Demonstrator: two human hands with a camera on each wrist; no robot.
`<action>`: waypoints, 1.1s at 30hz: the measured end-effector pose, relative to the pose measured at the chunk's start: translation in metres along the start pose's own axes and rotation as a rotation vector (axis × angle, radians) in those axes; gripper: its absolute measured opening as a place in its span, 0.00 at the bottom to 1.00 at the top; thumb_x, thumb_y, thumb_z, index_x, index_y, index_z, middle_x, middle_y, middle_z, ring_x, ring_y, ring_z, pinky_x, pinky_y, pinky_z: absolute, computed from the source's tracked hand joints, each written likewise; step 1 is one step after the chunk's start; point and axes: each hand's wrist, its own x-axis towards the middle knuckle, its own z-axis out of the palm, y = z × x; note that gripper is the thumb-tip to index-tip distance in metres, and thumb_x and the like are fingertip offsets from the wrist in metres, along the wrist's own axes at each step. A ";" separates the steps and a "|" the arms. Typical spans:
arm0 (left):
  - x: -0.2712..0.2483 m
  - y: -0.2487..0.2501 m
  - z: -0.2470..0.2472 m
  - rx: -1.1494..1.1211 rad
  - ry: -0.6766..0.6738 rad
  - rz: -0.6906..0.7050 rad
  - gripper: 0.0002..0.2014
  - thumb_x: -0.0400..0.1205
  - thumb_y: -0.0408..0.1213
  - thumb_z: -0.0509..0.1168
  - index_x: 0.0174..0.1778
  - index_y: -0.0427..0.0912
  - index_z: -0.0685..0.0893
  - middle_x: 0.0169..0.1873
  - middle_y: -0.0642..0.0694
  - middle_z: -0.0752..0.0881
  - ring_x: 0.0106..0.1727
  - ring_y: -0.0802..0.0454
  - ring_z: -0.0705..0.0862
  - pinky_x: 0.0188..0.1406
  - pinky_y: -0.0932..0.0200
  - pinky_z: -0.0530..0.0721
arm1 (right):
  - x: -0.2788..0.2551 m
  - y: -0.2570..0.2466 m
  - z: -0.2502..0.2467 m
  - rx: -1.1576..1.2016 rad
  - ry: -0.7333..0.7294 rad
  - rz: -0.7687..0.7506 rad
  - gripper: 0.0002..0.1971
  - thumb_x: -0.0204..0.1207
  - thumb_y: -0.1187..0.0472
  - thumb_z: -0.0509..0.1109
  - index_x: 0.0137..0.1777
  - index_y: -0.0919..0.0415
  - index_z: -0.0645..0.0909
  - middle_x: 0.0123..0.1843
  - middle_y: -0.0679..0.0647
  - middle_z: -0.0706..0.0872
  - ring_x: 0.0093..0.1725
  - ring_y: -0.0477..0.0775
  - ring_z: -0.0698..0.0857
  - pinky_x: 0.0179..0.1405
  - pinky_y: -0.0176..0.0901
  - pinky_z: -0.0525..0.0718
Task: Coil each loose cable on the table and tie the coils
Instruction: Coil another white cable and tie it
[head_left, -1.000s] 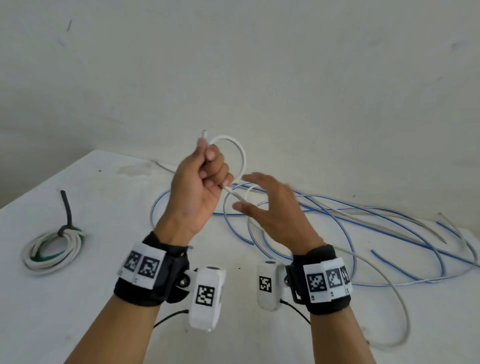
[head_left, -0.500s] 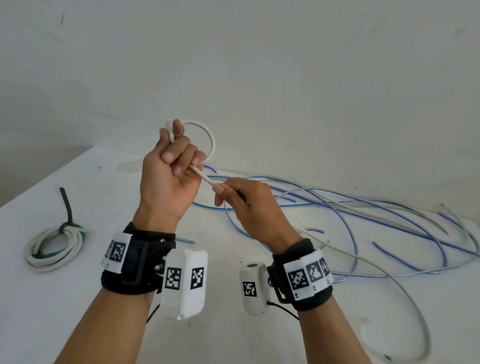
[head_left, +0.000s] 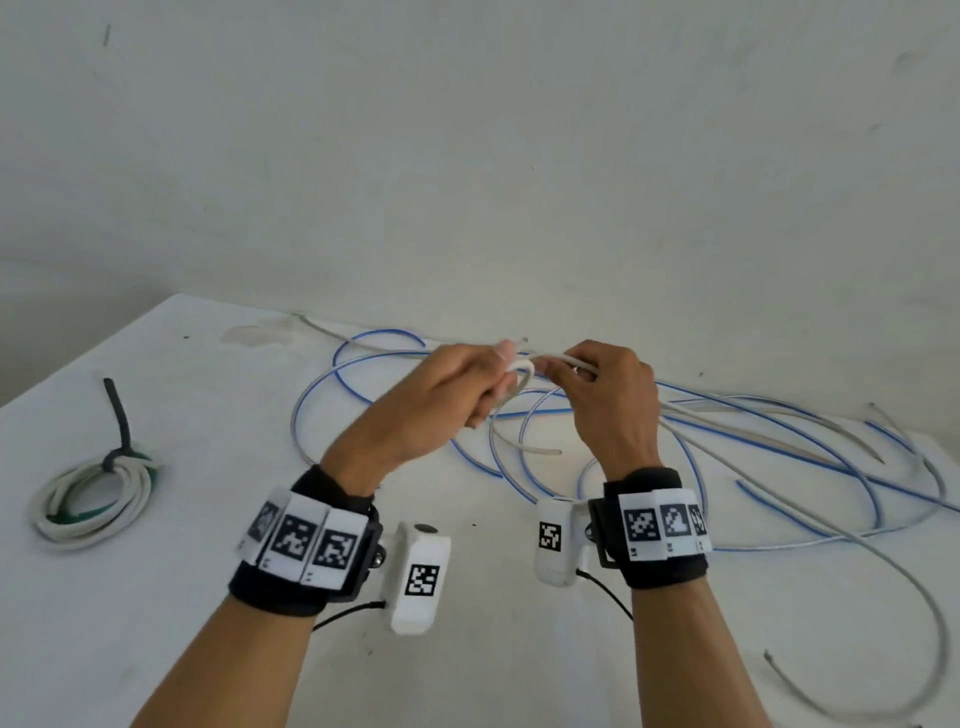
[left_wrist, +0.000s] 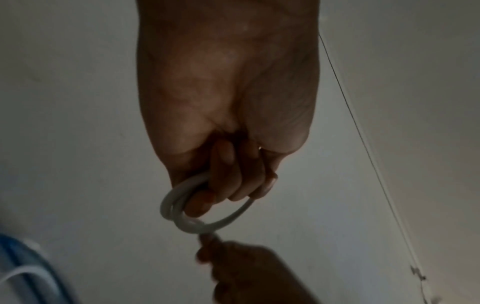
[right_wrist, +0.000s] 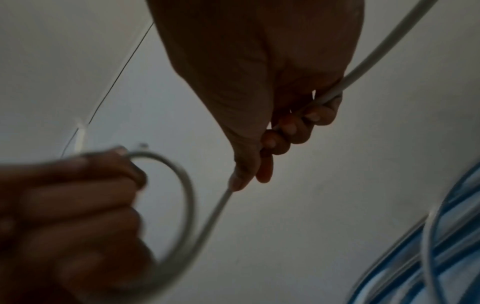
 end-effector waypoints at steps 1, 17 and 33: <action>0.000 -0.004 0.003 0.050 0.007 0.001 0.23 0.94 0.45 0.50 0.32 0.44 0.71 0.22 0.58 0.65 0.27 0.57 0.62 0.31 0.63 0.65 | 0.000 -0.001 0.000 0.045 0.009 -0.010 0.19 0.75 0.40 0.78 0.36 0.56 0.85 0.26 0.48 0.78 0.29 0.49 0.74 0.28 0.45 0.69; 0.010 -0.026 0.007 -0.235 0.659 0.047 0.20 0.94 0.42 0.50 0.48 0.37 0.84 0.33 0.49 0.88 0.34 0.51 0.80 0.30 0.61 0.79 | -0.033 -0.060 0.026 0.279 -0.291 -0.397 0.19 0.89 0.65 0.59 0.74 0.52 0.83 0.34 0.42 0.83 0.30 0.40 0.78 0.35 0.31 0.73; -0.004 0.002 -0.059 -1.109 0.395 0.122 0.21 0.92 0.38 0.48 0.32 0.47 0.75 0.18 0.55 0.62 0.19 0.56 0.54 0.26 0.63 0.69 | -0.013 -0.027 0.022 0.069 -0.073 -0.170 0.23 0.76 0.34 0.73 0.32 0.53 0.83 0.21 0.46 0.75 0.27 0.49 0.72 0.28 0.44 0.65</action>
